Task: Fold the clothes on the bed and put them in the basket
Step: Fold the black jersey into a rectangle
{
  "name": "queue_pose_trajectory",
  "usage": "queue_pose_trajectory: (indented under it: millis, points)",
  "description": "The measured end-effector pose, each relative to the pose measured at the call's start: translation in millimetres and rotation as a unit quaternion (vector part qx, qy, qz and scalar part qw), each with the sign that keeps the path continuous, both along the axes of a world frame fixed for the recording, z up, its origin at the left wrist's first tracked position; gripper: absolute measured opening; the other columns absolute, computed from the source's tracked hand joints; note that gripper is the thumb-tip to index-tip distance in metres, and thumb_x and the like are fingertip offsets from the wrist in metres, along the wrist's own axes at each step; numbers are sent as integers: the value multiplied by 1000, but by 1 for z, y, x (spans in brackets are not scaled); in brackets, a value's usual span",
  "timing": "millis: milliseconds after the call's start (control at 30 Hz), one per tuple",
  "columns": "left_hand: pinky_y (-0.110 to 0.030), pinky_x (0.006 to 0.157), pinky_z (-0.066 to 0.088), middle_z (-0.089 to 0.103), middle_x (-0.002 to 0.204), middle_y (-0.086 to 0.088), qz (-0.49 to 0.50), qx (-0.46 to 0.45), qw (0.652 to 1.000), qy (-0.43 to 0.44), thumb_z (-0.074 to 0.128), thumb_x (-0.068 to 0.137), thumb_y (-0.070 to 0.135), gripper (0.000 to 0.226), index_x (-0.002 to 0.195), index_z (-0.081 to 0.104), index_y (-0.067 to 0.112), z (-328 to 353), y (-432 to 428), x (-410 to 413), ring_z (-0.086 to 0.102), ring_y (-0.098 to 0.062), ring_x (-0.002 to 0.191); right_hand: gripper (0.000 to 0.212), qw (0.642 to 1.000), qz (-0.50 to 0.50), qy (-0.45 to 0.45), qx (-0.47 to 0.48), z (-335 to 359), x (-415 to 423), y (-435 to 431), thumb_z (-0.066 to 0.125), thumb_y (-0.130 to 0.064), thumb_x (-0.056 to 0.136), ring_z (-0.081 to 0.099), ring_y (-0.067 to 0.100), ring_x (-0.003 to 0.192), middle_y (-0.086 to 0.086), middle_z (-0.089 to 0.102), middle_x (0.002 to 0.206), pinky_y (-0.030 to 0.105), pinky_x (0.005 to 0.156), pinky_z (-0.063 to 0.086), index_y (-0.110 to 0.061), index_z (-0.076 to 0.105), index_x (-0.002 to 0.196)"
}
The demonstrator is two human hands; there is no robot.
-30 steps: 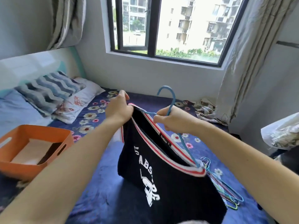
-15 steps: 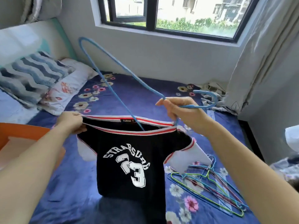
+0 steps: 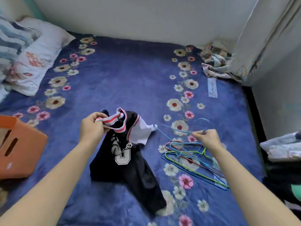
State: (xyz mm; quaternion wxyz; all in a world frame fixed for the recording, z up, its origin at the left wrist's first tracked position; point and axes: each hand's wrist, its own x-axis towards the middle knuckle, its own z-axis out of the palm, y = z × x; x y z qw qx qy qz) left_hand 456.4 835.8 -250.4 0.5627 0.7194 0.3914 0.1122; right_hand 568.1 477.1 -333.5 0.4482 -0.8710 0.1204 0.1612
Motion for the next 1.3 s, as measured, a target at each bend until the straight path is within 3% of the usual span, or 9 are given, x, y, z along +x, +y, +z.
queue_pose_trajectory:
  millis: [167,333,467,667,867,933,1067,1200,1300]
  points:
    - [-17,58,57,60,73,-8,-10,-8,1000,-28,27,83,-17,42,72,57,10,-2,-16,0,62,-9,61,14,981,20,167,-97,-57,-17,-39,79,-7,78,53,19,69,10,63,65,32,64,40,6,73,79]
    - [-16,59,56,63,72,-3,-63,0,997,-39,29,83,-17,39,72,57,7,16,-11,-7,66,-2,62,33,939,-47,111,-323,-55,-9,-36,70,-18,80,42,35,125,19,54,129,45,97,37,-6,66,110]
    - [-18,64,55,63,71,-1,-121,22,991,-55,29,82,-17,41,69,59,9,36,6,-16,66,-6,69,33,988,84,-4,-128,-13,4,45,66,-14,84,59,31,111,15,67,119,36,93,43,-7,69,116]
    - [-13,66,51,55,60,14,-222,32,963,-151,38,75,-19,51,57,60,24,109,40,-24,54,-1,61,27,958,213,-154,112,118,-9,189,56,-4,89,62,4,92,-10,67,99,20,83,46,-18,73,105]
    - [-4,47,33,50,48,16,-329,69,911,-238,29,72,-30,47,60,51,10,222,72,-26,46,3,45,81,899,399,-119,133,254,-16,256,78,-10,73,41,-1,129,-15,47,142,13,97,38,-31,45,143]
    - [-7,47,35,52,49,15,-356,37,894,-268,30,73,-28,44,62,53,8,248,84,-21,47,2,44,77,877,462,-80,104,278,-26,276,74,-8,72,50,0,121,-12,52,138,13,95,42,-29,45,140]
    - [-18,52,34,62,61,7,-377,-45,894,-238,46,77,-6,31,74,66,17,261,119,-12,56,-4,56,8,897,431,-69,72,297,-61,312,56,-2,86,61,10,72,3,65,81,20,64,50,-7,62,89]
    - [-15,54,41,64,64,12,-349,-145,901,-214,55,90,1,25,102,61,22,238,162,-14,60,-2,58,16,946,272,-107,141,293,-73,331,58,-5,84,58,18,63,7,60,67,32,62,47,-10,58,68]
    - [-19,57,44,67,72,14,-285,-50,938,-188,66,88,10,19,98,58,25,208,183,-26,63,-3,63,17,969,117,-149,159,298,-75,343,60,-2,80,58,22,64,8,60,65,31,62,46,-9,60,65]
